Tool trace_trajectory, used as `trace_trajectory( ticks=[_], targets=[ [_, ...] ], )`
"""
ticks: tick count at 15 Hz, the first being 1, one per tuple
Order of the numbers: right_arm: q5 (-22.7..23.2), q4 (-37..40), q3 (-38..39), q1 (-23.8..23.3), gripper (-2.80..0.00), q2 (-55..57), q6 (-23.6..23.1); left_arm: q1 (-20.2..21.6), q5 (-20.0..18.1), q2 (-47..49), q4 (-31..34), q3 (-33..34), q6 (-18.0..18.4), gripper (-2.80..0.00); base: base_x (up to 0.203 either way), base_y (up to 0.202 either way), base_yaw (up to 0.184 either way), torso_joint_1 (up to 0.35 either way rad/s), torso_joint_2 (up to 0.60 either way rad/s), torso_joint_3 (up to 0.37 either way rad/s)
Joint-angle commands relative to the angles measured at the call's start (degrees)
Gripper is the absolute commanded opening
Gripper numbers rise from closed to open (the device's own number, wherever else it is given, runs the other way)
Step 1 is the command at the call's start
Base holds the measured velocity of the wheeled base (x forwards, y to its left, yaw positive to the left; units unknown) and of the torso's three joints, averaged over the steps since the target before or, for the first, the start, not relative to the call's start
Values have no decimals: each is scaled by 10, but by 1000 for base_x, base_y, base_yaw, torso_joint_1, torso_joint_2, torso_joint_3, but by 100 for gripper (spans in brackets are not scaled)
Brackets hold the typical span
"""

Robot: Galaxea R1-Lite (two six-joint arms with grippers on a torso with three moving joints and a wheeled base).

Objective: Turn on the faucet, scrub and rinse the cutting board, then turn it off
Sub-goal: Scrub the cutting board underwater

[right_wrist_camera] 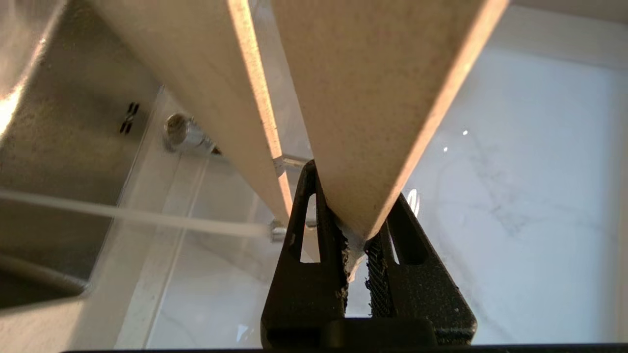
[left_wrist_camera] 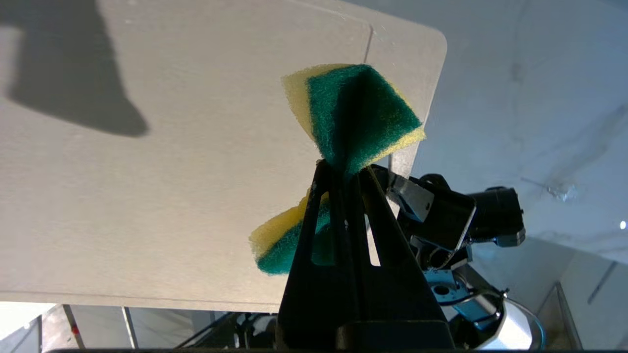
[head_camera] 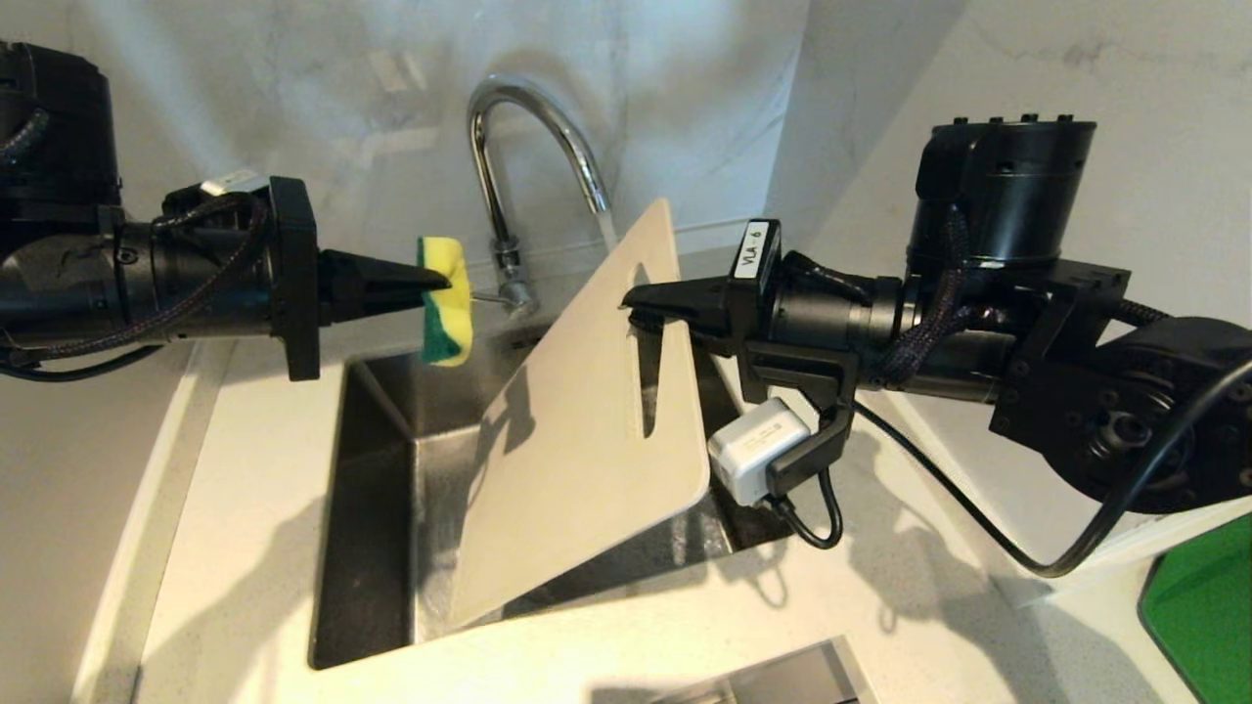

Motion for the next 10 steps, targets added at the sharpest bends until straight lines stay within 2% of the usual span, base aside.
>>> trace_trajectory(
  ticks=[1,4,7,10],
  targets=[
    [1,-2,-4,13,-280,-1,-6,-15,-1,6,6,-12,-2,-280,0,0,0,0,0,0],
    [-5,-22,-10,14,-280,7,8,-35,6,26,7,-28,0,-280,0,0,0,0,0,0],
    [-5,-27,-7,14,-280,5,14,-68,42,69,15,-55,6,-280,0,0,0,0,0,0],
    [-5,-28,0,15,-280,-1,14,-71,47,98,19,-68,10,-280,0,0,0,0,0,0]
  ],
)
